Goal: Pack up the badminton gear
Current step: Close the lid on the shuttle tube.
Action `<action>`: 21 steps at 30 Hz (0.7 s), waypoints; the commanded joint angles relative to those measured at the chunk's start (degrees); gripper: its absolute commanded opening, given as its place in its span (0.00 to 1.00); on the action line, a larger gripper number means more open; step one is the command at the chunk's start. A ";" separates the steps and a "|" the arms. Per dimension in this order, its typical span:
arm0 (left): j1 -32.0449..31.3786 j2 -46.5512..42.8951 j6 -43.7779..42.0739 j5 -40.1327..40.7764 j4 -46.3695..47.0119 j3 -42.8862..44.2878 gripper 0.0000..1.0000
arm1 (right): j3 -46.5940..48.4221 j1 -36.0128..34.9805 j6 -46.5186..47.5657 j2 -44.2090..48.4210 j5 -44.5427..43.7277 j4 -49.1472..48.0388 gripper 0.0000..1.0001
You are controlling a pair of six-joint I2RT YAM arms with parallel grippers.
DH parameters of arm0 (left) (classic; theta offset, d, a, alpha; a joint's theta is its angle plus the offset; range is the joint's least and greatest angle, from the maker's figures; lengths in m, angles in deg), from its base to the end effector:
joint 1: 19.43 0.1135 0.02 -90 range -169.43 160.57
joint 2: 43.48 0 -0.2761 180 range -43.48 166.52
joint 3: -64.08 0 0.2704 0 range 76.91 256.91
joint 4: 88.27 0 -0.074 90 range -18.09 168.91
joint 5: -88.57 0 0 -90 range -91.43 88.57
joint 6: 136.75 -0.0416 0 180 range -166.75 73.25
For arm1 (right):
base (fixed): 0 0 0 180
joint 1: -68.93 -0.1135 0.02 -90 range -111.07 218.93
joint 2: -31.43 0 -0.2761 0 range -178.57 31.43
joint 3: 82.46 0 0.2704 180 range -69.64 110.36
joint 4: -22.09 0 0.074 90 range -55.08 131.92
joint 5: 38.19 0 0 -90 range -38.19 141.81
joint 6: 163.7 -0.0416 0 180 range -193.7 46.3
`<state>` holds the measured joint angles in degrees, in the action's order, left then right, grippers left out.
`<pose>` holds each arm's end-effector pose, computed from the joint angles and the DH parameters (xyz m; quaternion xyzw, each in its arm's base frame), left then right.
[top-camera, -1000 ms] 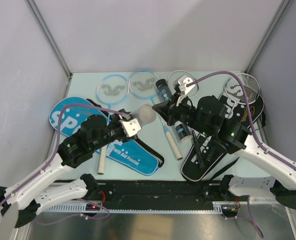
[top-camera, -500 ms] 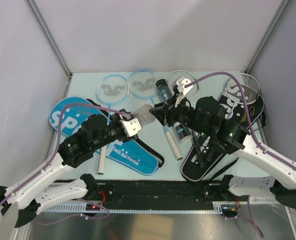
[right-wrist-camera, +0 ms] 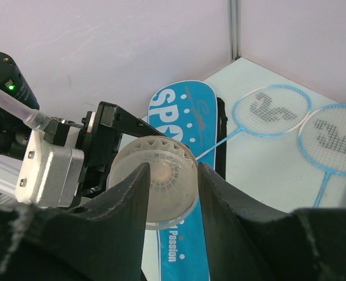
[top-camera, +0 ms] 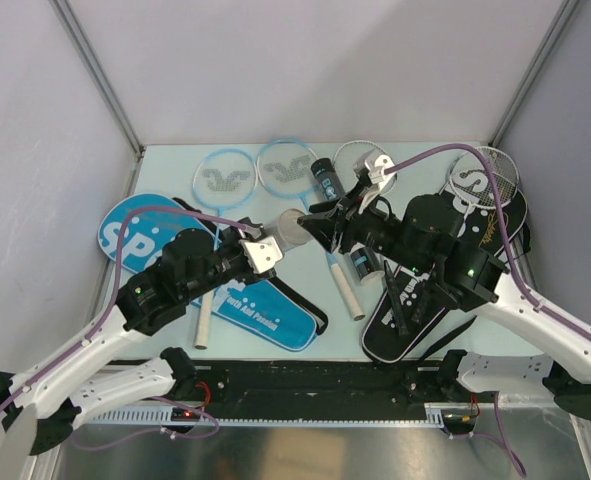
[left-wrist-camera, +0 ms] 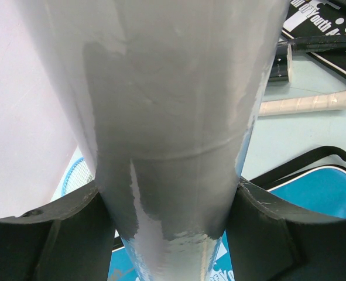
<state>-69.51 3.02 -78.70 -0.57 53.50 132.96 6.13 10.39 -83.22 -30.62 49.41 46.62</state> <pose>0.1232 -0.1462 0.3852 0.5202 0.6050 -0.0891 0.5963 0.1309 0.2106 0.4823 -0.2744 0.6381 0.3905 0.6042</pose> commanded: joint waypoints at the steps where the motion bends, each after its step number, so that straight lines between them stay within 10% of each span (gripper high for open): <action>1: -0.03 -0.47 -0.15 -0.21 3.53 2.77 0.48 | 0.13 -0.33 -0.83 1.38 1.42 -2.92 0.44; 21: -0.02 -0.17 -0.56 0.71 3.55 3.05 0.48 | -2.60 -0.06 -8.53 1.66 1.34 1.71 0.34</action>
<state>-69.51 3.13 -78.72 -0.50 52.82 132.96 3.66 10.46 -89.34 -30.31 50.14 47.80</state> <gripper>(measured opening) 0.668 0.358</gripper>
